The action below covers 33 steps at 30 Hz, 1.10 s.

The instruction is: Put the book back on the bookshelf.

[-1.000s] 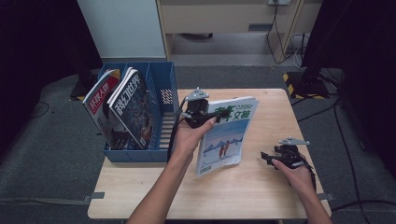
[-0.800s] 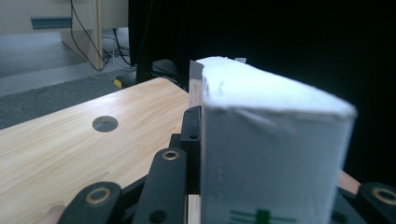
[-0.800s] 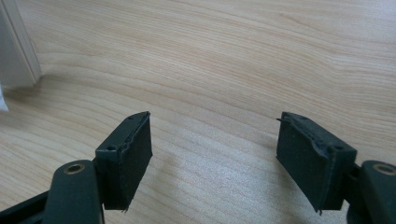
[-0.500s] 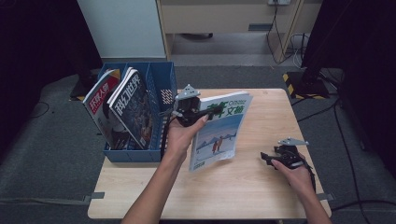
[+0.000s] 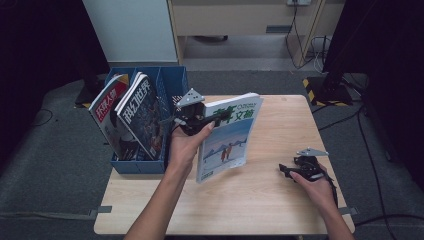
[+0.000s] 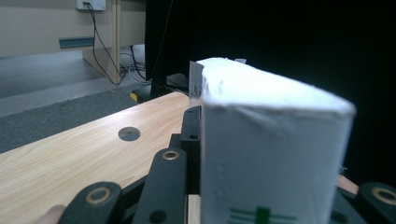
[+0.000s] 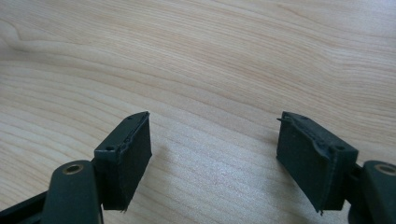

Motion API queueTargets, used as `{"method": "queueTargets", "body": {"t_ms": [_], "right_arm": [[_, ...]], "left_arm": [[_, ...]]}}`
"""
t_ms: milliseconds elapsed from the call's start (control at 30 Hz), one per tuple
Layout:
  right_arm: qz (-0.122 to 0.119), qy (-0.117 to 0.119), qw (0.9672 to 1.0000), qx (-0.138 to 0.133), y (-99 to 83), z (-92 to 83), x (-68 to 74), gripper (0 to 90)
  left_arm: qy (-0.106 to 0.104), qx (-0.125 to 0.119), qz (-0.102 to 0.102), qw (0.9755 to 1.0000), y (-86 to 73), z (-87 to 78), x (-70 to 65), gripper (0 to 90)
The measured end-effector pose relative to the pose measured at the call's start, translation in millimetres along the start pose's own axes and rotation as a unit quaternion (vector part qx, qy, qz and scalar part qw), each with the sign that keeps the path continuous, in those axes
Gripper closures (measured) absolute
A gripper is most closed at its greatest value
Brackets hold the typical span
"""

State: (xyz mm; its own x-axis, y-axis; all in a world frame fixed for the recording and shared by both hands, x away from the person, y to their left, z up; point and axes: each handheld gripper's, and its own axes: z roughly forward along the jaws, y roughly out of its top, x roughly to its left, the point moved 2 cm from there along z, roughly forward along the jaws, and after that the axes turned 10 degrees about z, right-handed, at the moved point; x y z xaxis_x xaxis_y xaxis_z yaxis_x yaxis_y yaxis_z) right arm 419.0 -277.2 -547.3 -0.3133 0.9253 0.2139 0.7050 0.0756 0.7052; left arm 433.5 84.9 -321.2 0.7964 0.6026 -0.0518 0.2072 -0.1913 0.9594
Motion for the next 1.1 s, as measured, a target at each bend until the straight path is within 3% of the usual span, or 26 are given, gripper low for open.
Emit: {"method": "queueTargets", "body": {"t_ms": [367,1100], "right_arm": [[-0.016,-0.01,0.9998,-0.009,-2.4,1.5,0.6,25.7],[-0.026,-0.021,0.9994,-0.011,-3.1,2.7,2.0,25.0]], "left_arm": [[0.015,-0.009,0.007,0.9998,3.0,-19.8,4.0,73.4],[0.028,-0.03,0.006,0.9991,12.8,-50.0,9.1,73.4]]}}
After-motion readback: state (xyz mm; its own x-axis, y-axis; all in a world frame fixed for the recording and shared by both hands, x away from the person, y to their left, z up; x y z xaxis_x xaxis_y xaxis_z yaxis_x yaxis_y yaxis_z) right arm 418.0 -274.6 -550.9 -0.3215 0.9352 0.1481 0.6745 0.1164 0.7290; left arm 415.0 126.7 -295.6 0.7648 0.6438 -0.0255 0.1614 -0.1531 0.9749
